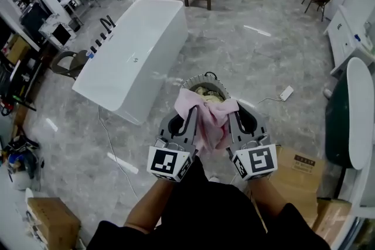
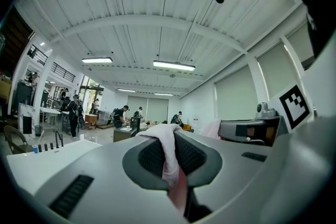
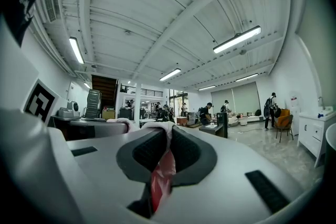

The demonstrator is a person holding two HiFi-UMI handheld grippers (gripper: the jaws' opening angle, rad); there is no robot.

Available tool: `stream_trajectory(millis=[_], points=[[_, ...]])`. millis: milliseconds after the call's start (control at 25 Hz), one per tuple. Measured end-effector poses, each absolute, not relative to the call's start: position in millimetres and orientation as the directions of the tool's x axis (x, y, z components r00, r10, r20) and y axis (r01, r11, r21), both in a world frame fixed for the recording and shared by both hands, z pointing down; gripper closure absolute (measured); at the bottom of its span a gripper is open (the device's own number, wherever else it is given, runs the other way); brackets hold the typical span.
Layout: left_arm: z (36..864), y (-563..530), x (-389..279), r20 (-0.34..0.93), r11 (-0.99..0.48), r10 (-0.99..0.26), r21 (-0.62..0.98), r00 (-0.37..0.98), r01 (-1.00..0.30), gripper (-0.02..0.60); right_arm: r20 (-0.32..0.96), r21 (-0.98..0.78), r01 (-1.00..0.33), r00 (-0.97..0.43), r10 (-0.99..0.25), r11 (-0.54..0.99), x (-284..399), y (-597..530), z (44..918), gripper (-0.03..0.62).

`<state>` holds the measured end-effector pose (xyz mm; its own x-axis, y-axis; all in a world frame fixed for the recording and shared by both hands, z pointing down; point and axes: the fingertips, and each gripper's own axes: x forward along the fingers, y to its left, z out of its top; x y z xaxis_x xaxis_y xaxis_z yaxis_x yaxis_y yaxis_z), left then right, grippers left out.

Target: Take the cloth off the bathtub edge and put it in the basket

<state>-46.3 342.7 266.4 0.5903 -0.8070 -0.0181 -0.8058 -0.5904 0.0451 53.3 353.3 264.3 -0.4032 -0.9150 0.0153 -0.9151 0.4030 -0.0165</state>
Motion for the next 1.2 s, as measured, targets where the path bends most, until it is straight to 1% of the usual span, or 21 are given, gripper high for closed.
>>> stream_trajectory(millis=[200,520,720,1000,1200], points=[[254,300,-60,-0.067,-0.604,-0.797,0.076,0.601,-0.793,0.548,0.005,0.003,-0.916,-0.401,-0.916,0.401,41,312,253,0.551],[242,231,-71,-0.07,-0.634,-0.773,0.079,0.63,-0.769,0.548,0.01,0.02,-0.927,-0.374,-0.927,0.374,26,248,240,0.551],[229,188,-74,-0.099,-0.655,-0.755,0.103,0.648,-0.748,0.548,0.009,0.002,-0.933,-0.36,-0.933,0.36,18,209,230,0.551],[221,142,-78,-0.101,-0.697,-0.717,0.091,0.69,-0.711,0.548,-0.01,0.02,-0.947,-0.322,-0.947,0.322,12,159,216,0.551],[220,115,-77,-0.107,-0.724,-0.69,0.112,0.716,-0.681,0.548,-0.015,0.018,-0.955,-0.295,-0.955,0.295,11,132,214,0.551]])
